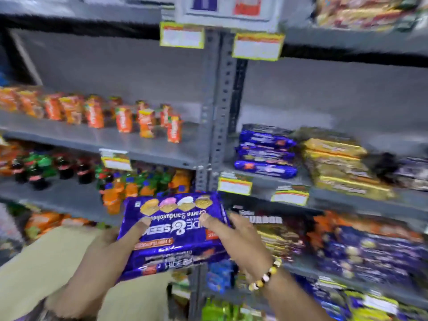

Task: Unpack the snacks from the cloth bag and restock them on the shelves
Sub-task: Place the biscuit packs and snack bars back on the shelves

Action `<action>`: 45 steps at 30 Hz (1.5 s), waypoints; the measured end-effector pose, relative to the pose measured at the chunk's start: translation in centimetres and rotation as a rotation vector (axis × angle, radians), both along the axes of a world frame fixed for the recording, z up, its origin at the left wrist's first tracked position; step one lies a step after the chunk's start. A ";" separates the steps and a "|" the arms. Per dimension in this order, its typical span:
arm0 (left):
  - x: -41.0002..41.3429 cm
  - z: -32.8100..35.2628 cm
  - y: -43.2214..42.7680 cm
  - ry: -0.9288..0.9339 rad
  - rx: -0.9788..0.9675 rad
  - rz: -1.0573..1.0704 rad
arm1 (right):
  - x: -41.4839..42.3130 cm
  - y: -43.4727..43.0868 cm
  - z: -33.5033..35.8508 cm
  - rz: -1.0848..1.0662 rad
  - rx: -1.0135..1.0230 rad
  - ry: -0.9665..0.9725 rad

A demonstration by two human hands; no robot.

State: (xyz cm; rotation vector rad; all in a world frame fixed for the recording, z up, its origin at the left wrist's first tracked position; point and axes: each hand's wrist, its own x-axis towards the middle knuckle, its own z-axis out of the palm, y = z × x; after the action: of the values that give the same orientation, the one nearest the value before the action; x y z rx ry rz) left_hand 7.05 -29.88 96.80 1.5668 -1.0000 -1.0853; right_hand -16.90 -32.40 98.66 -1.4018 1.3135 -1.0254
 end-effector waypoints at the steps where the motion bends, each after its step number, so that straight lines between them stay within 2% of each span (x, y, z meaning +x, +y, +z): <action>1: -2.3 1.2 -1.1 -0.015 -0.027 -0.037 | -2.4 -0.1 1.2 -0.024 -0.010 -0.003; 10: -18.6 12.3 -8.2 -0.068 -0.171 -0.309 | -18.5 -2.1 10.5 -0.277 -0.097 0.043; 13: -21.8 14.6 -11.5 -0.117 -0.181 -0.339 | -21.4 -4.4 13.0 -0.366 -0.102 0.101; 18: -24.6 17.9 -17.5 -0.114 -0.220 -0.317 | -23.1 -9.8 15.5 -0.411 -0.074 0.062; 23: -24.4 18.0 -23.0 -0.130 -0.160 -0.292 | -22.3 -15.8 15.4 -0.374 -0.020 0.072; 30: -23.8 13.0 -27.8 -0.248 -0.116 -0.239 | -21.2 -21.2 12.2 -0.383 0.024 0.218; 36: -23.6 11.5 -29.1 -0.547 -0.164 -0.203 | -20.5 -22.4 10.1 -0.402 -0.015 0.325; 39: -23.8 11.8 -28.1 -0.813 -0.226 -0.137 | -20.3 -21.9 10.2 -0.400 -0.057 0.431; 42: -23.9 12.0 -25.4 -1.133 -0.445 -0.034 | -19.8 -21.0 10.3 -0.453 -0.250 0.688; 45: -22.8 11.2 -21.9 -1.285 -0.597 -0.044 | -18.1 -18.8 10.1 -0.515 -0.489 0.819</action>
State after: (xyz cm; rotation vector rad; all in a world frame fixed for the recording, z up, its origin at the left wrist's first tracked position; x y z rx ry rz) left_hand -15.74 -51.74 108.03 1.6307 -1.9389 0.3838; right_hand -34.98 -51.25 108.72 -2.0337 2.2047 -1.2079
